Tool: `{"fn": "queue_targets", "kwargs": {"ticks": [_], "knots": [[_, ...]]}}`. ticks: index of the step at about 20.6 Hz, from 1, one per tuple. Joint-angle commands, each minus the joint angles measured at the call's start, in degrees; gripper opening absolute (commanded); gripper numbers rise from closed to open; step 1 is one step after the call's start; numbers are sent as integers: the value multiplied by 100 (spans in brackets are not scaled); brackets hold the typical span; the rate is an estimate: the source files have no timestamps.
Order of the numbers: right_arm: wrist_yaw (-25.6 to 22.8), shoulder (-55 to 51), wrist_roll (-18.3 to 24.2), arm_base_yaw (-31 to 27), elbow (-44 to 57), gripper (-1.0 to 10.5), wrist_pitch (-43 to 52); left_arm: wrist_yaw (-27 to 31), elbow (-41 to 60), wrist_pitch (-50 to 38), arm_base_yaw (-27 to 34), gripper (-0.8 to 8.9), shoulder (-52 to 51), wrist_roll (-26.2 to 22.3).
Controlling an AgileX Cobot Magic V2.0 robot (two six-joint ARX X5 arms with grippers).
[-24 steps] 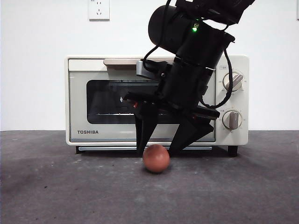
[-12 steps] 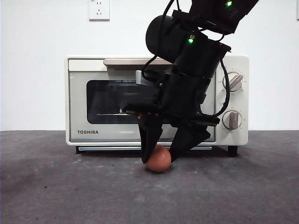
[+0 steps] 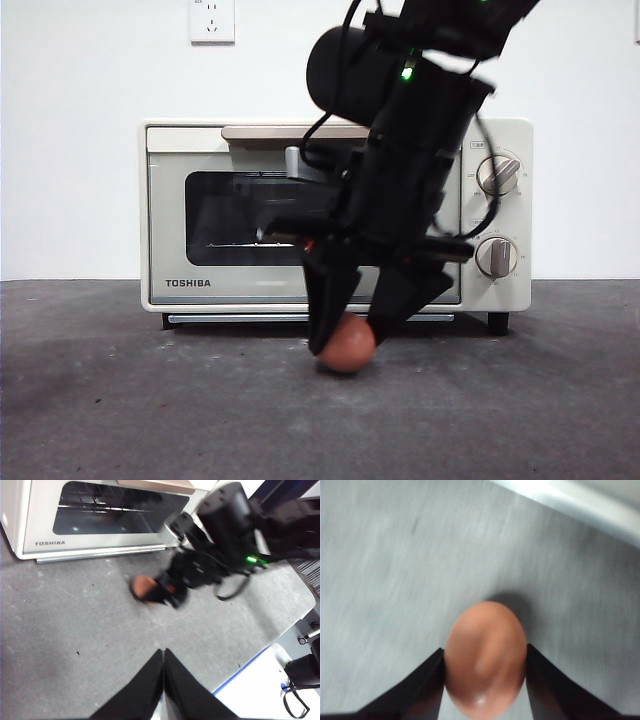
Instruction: Eggoven
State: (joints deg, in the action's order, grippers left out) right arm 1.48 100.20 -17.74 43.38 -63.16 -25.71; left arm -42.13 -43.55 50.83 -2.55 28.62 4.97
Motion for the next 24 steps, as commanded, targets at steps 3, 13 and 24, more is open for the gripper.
{"fn": "queue_targets", "kwargs": {"ticks": [3, 13, 24], "knots": [[-33, -1325, 437, 299, -70, 3, -732, -2, -111, -769, -72, 7, 439, 125], [-962, -4577, 459, 369, -70, 3, -2240, 1119, -197, -4155, -1425, 7, 2605, 1062], [-1362, -5639, 334, 372, -70, 3, -2653, 2262, -1443, -4599, -2380, 7, 4538, 682]]}}
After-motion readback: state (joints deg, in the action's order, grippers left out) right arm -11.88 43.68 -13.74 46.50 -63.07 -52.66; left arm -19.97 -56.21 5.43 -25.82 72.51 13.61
